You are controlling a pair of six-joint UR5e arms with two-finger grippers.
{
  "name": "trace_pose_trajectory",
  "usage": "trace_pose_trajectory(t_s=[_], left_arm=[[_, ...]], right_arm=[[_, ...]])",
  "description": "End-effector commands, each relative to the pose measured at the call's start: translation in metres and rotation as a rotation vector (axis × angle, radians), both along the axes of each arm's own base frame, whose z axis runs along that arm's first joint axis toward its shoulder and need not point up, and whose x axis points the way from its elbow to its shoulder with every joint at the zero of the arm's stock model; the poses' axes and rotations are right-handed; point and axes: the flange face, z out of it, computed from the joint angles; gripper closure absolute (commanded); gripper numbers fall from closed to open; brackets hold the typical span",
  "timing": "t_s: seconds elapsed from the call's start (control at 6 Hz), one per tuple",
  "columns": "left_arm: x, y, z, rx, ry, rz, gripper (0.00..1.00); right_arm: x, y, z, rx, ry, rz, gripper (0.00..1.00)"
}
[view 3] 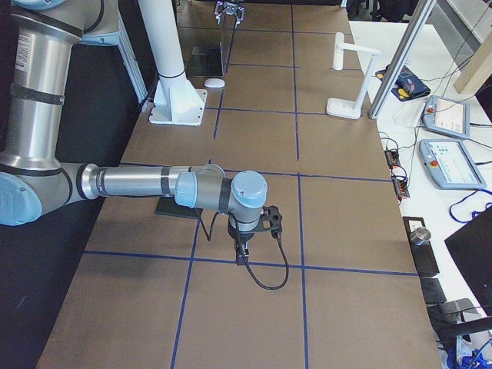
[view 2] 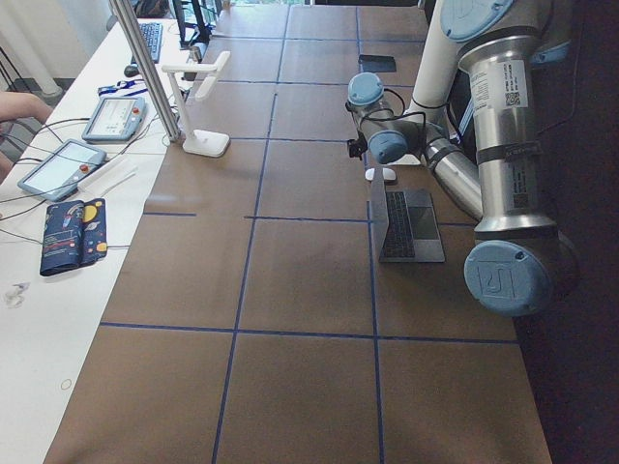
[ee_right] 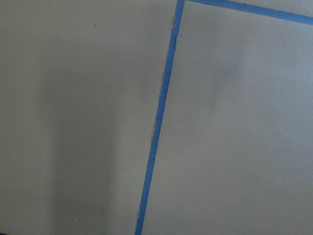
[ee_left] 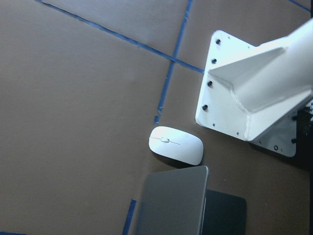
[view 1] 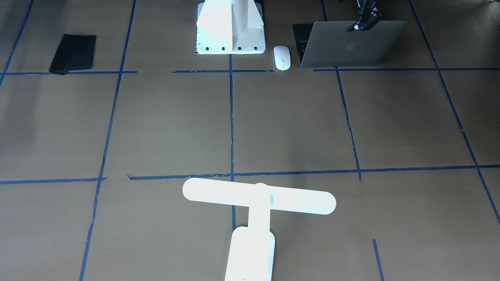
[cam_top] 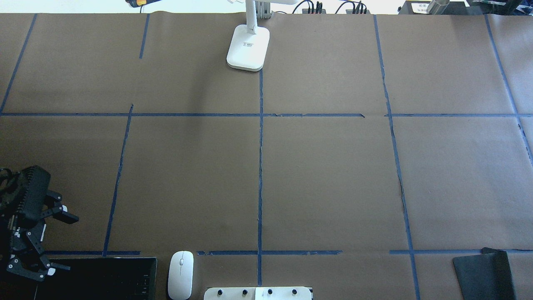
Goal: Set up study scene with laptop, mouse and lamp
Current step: 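Lower the left gripper onto the near edge of the dark grey laptop and grasp it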
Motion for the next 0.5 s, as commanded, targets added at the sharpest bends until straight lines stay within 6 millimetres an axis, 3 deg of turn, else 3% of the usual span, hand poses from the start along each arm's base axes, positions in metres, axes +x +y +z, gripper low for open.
trace_pose_trajectory(t_s=[0.0,0.33], left_arm=[[0.006,0.014,0.011,0.026,-0.050,-0.003,0.01],[0.014,0.022,0.025,0.036,-0.095,0.006,0.02]], right_arm=[[0.000,-0.001,0.000,0.000,-0.001,0.001,0.00],[0.000,-0.001,0.000,0.000,-0.001,0.001,0.00]])
